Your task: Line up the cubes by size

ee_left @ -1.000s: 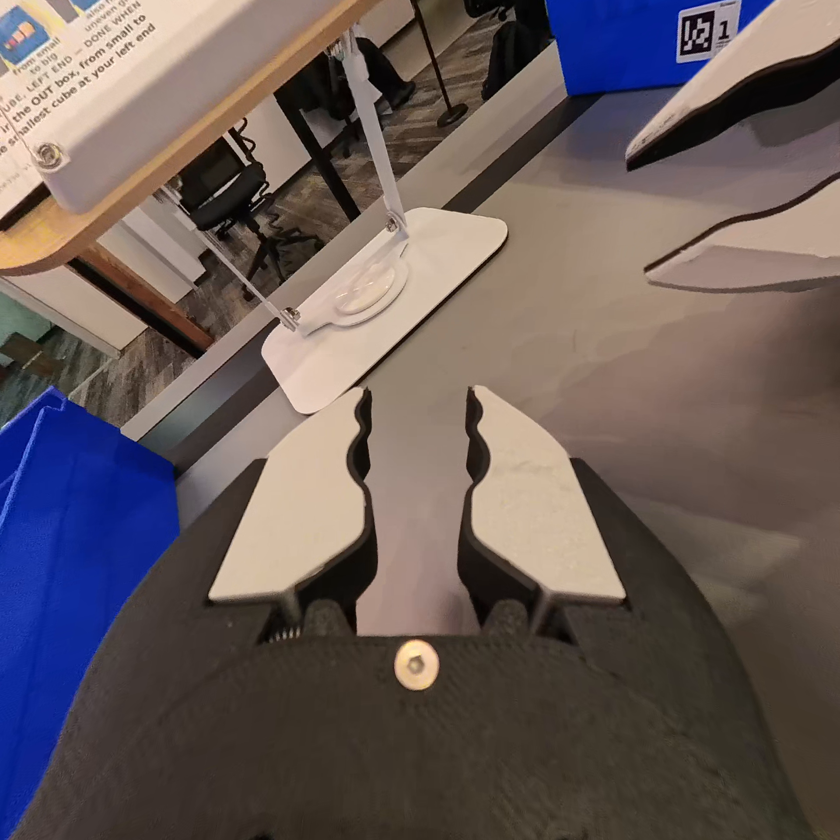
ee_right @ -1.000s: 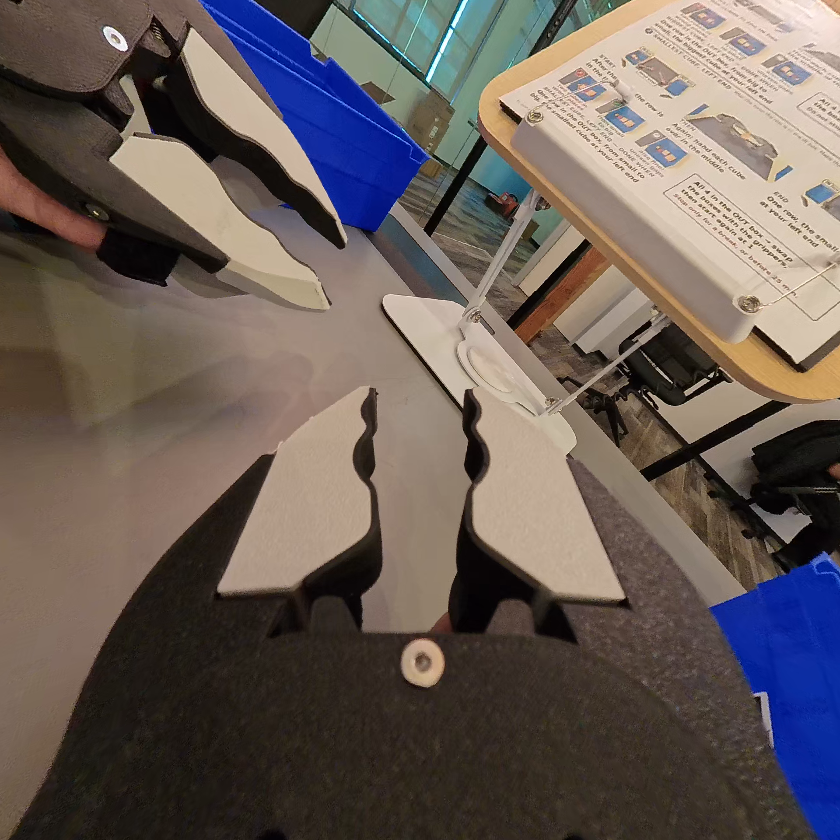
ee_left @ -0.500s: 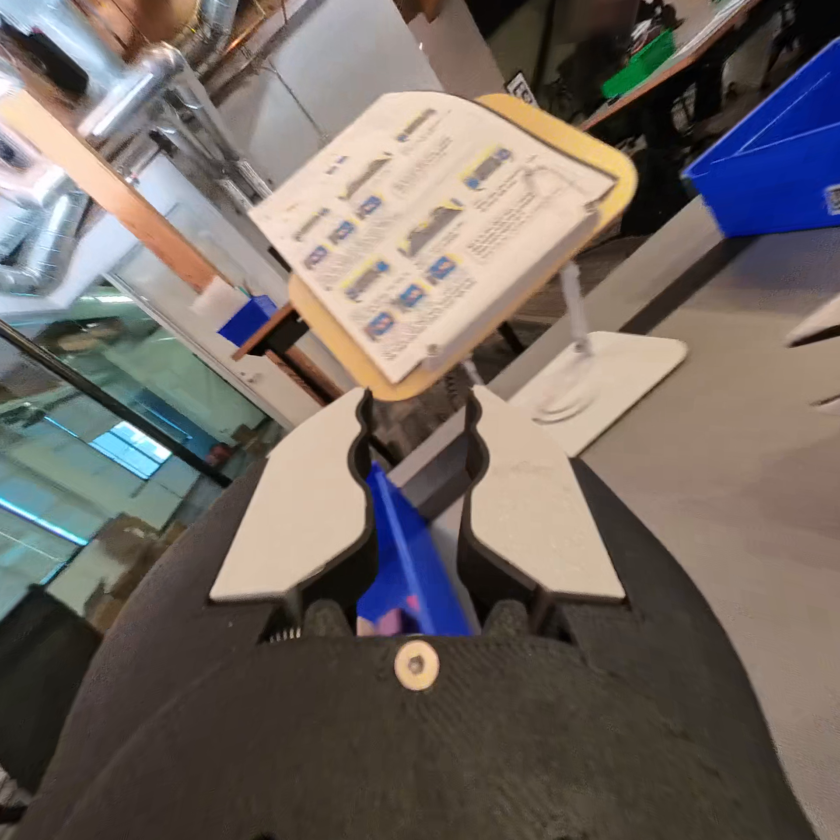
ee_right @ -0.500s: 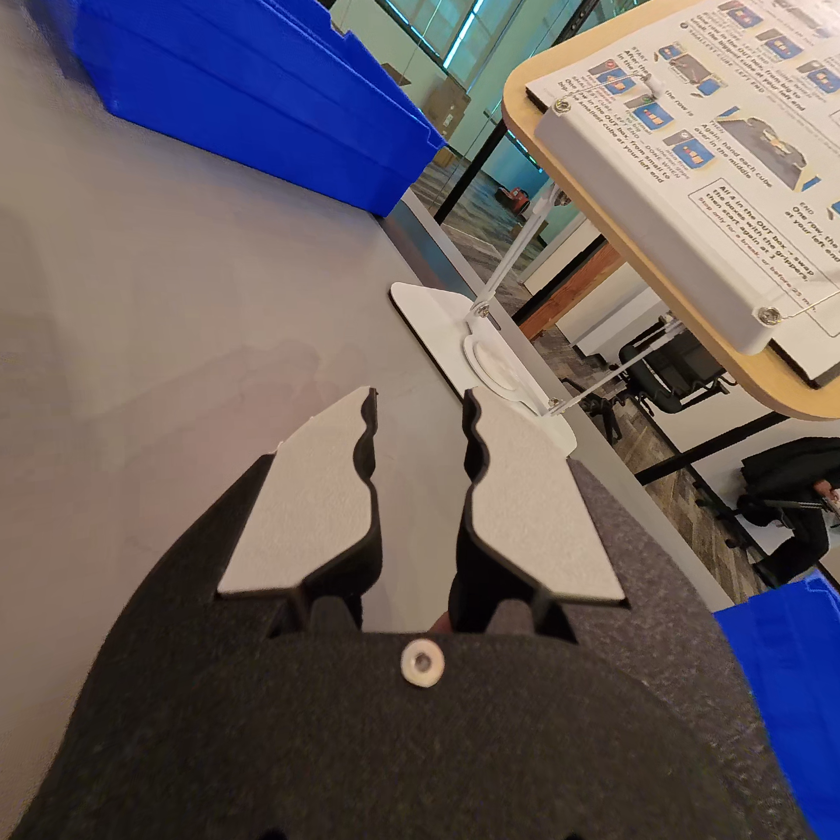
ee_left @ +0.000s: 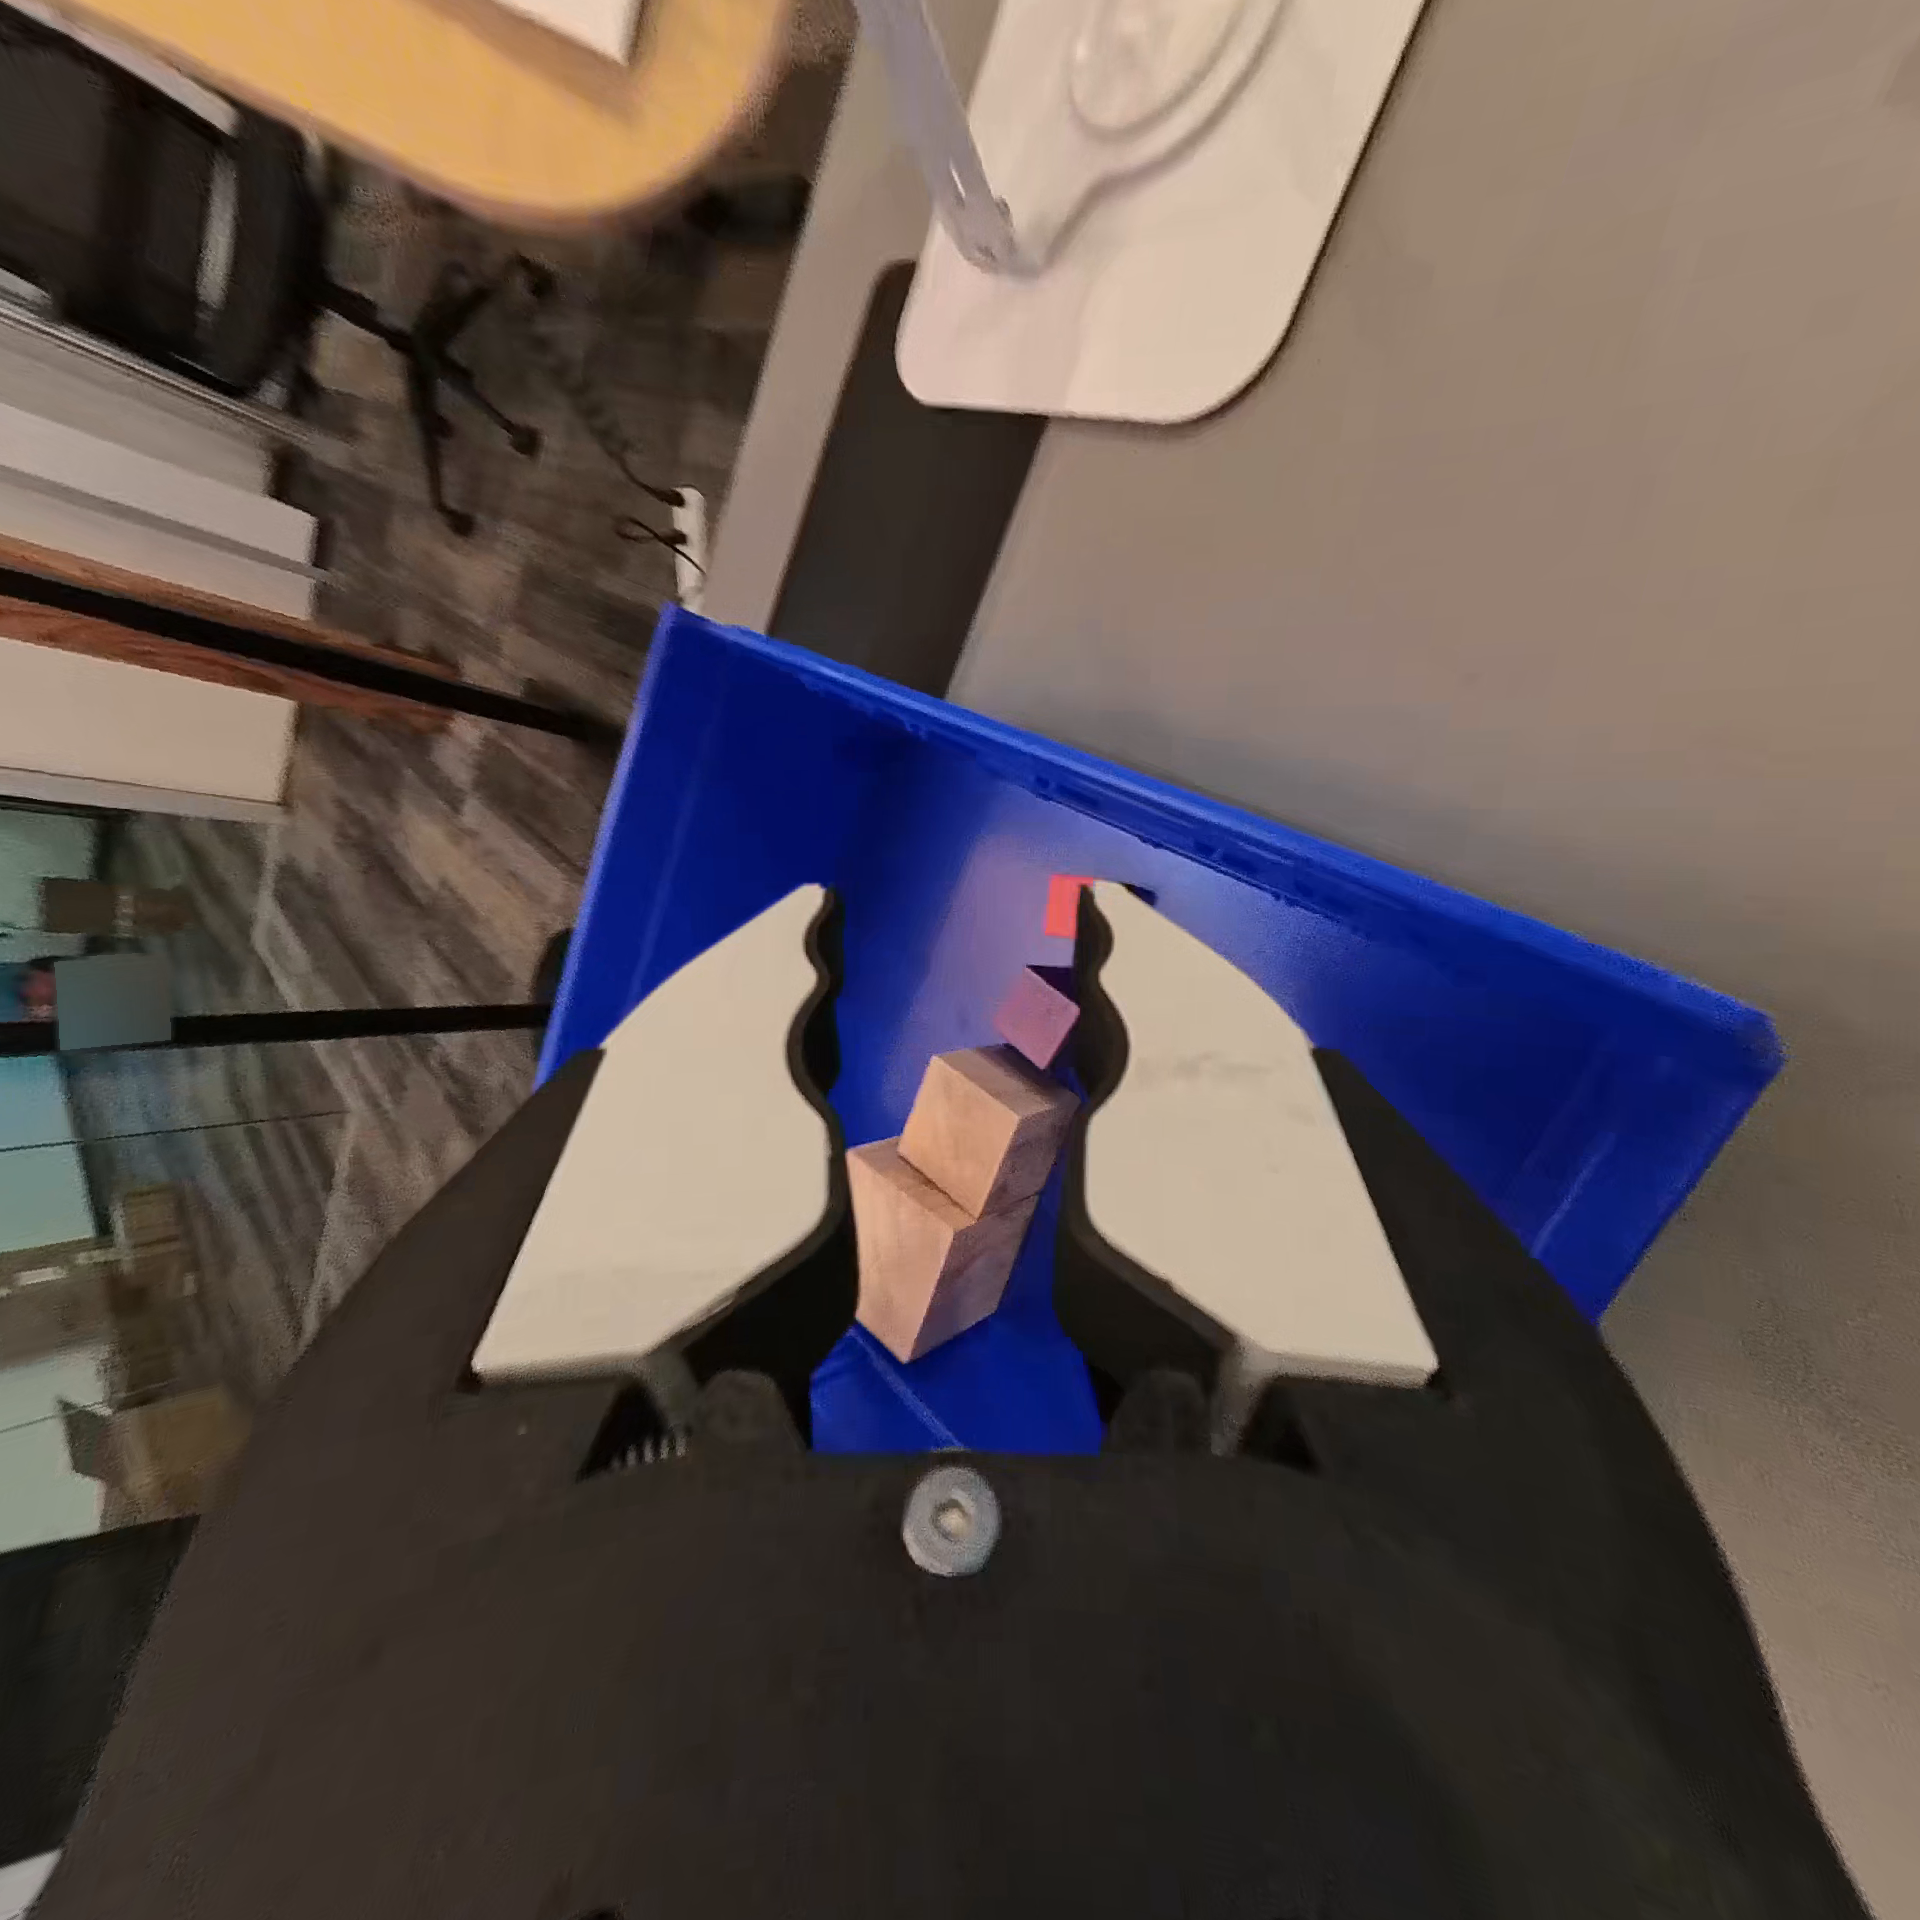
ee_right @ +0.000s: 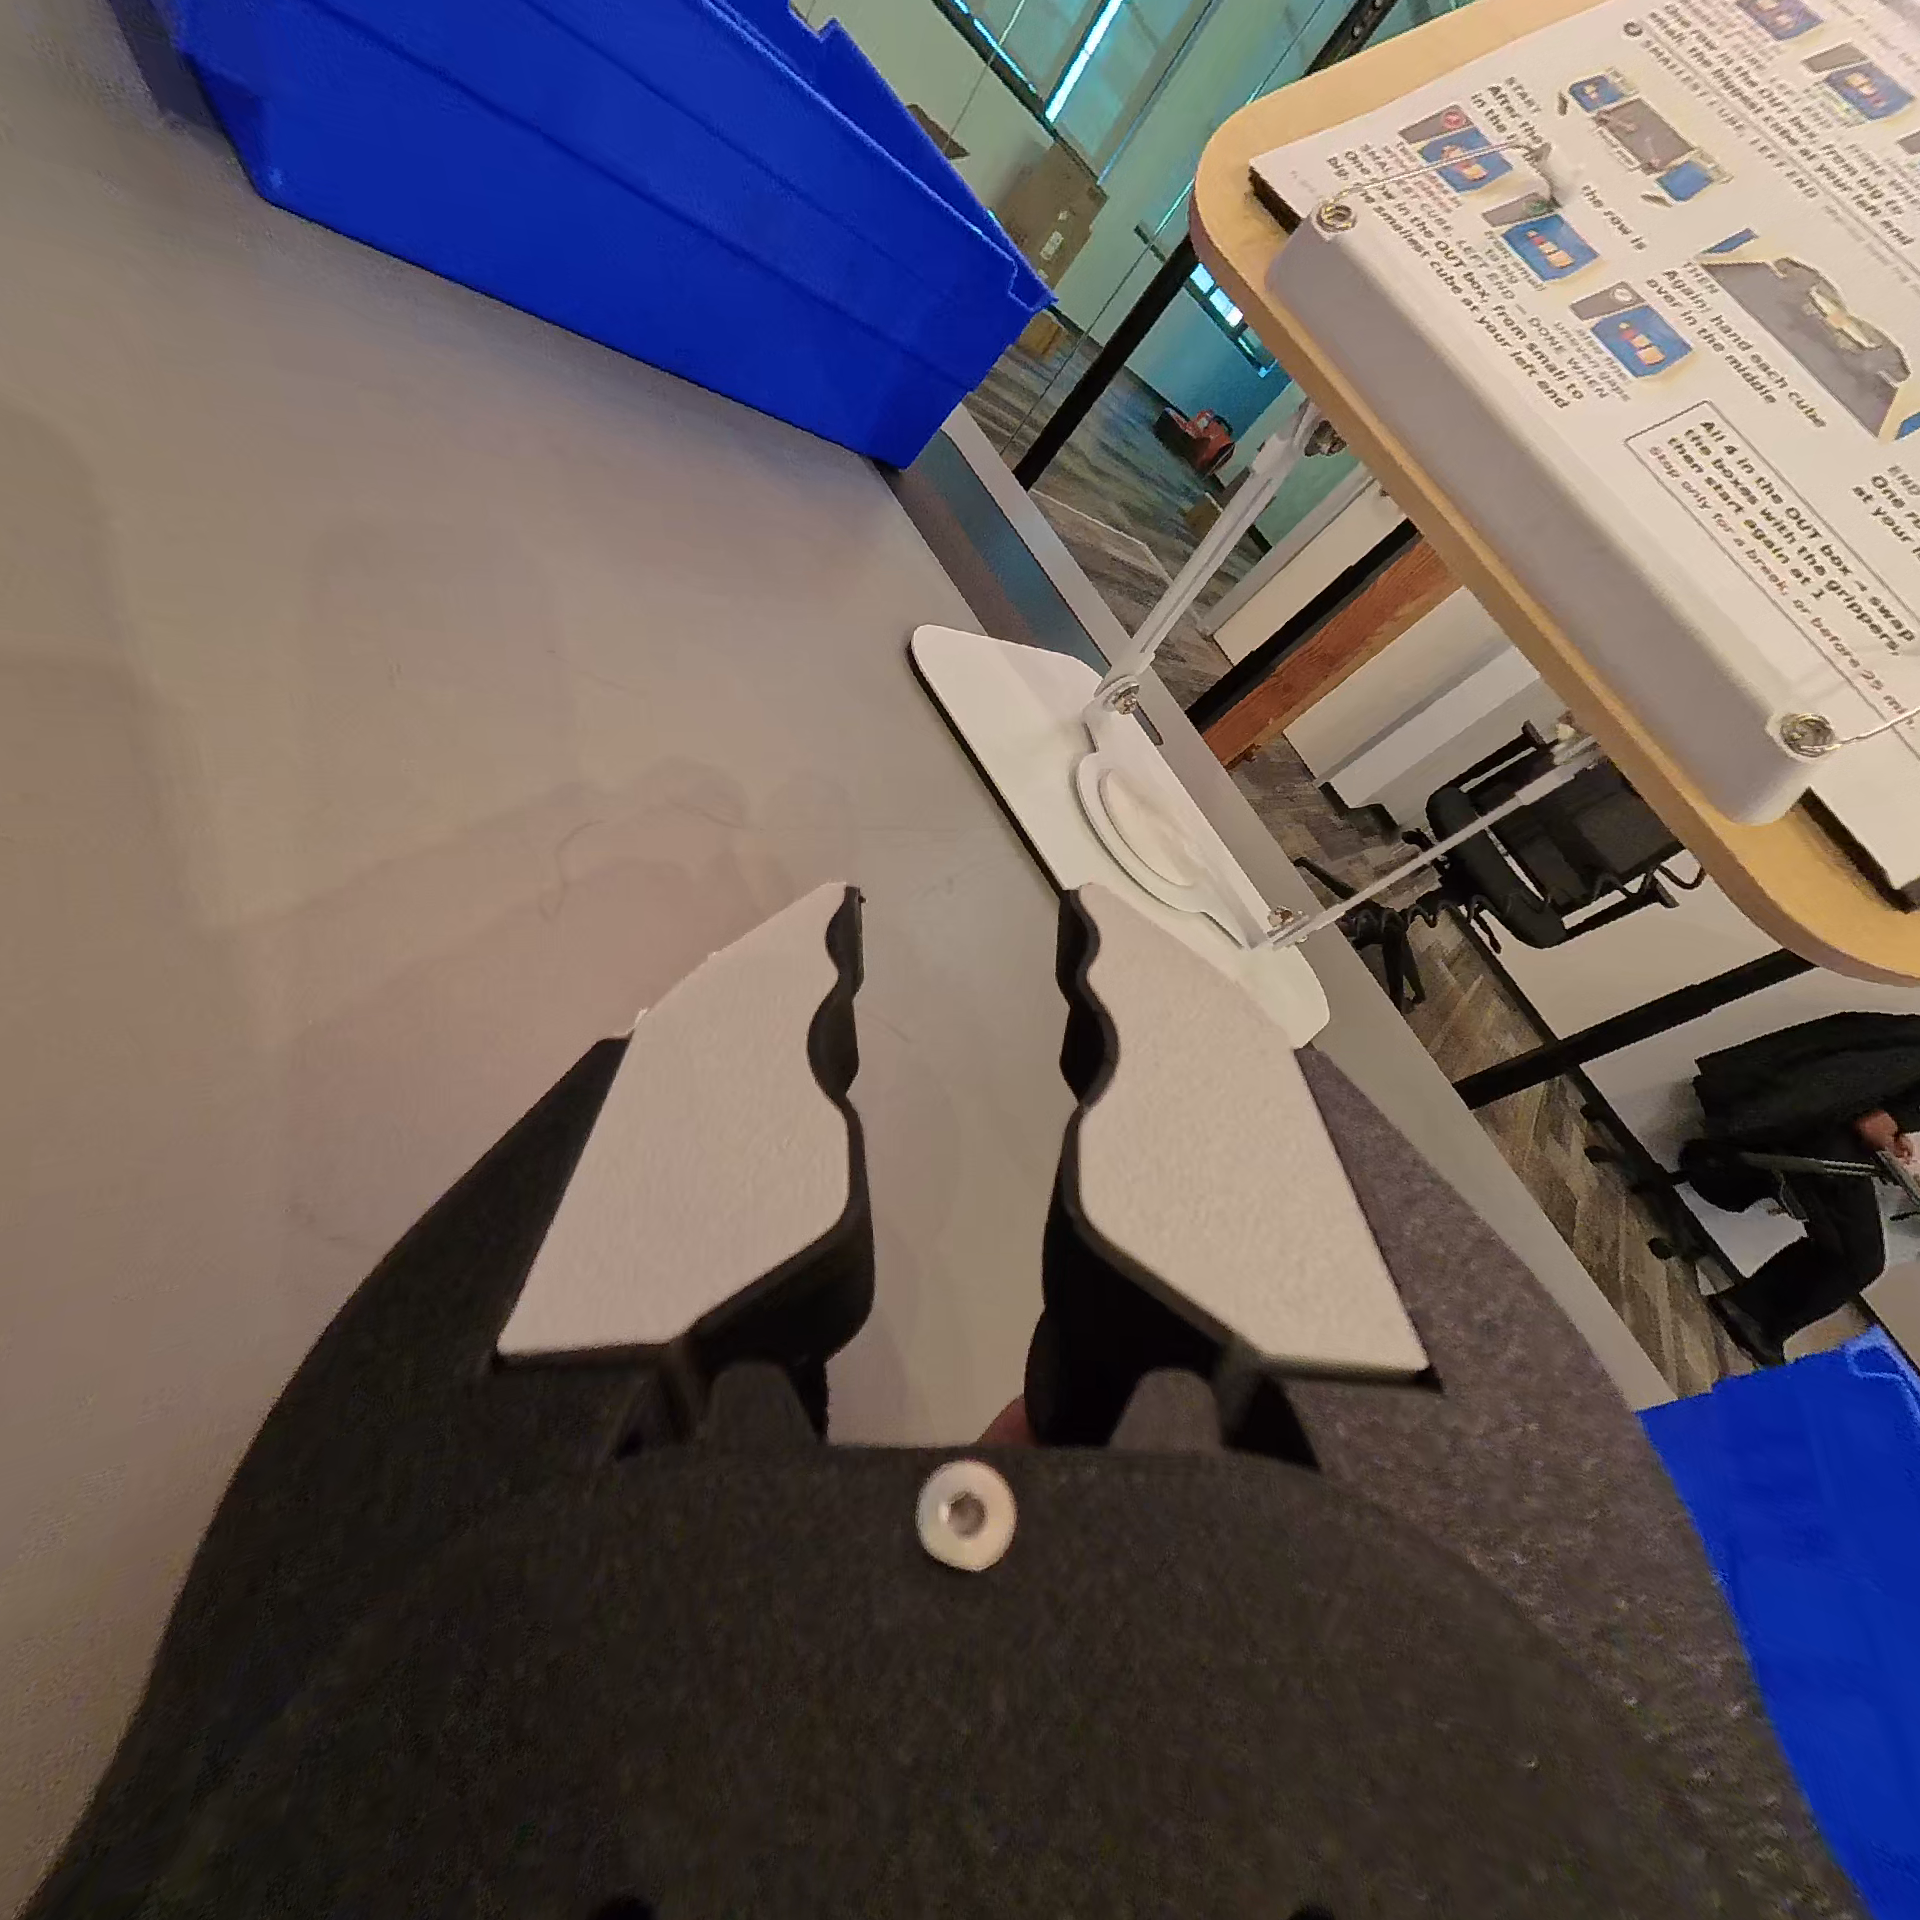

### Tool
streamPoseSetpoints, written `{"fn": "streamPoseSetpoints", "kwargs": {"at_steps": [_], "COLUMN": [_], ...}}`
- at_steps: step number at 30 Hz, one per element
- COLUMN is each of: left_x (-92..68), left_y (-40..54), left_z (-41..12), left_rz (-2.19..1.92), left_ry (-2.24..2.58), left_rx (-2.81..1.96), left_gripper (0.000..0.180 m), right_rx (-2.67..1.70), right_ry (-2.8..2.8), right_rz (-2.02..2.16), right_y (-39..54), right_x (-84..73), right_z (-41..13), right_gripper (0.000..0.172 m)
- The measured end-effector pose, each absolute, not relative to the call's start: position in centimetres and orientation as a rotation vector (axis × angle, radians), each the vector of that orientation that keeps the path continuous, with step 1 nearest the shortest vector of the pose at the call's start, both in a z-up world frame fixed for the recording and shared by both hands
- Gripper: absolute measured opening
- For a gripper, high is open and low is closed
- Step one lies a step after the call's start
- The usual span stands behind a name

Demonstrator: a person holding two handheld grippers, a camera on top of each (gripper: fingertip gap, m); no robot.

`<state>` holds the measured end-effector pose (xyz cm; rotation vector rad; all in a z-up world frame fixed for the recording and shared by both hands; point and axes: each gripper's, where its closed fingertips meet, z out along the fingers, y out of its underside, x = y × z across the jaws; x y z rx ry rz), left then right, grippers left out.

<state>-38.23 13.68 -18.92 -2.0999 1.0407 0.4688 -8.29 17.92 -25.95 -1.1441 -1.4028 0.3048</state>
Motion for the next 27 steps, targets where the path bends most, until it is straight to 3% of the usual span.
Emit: {"fn": "streamPoseSetpoints", "kwargs": {"at_steps": [13,20,27], "left_x": [-40.7,-41.0,-41.2], "left_y": [16.6,17.0,16.9], "left_z": [-29.3,-31.2,-31.5], "left_rz": [0.334,0.321,0.289], "left_ry": [1.238,1.264,1.241], "left_rx": [-2.418,-2.459,-2.474], "left_gripper": [0.043,0.046,0.031], "right_rx": [-1.135,-1.128,-1.122], "right_ry": [-1.427,-1.434,-1.44], "right_rz": [0.295,0.292,0.289], "right_y": [17.7,17.6,17.6], "right_x": [-8.4,-8.4,-8.4], "right_z": [-26.3,-26.3,-26.4], "right_gripper": [0.035,0.035,0.035]}}
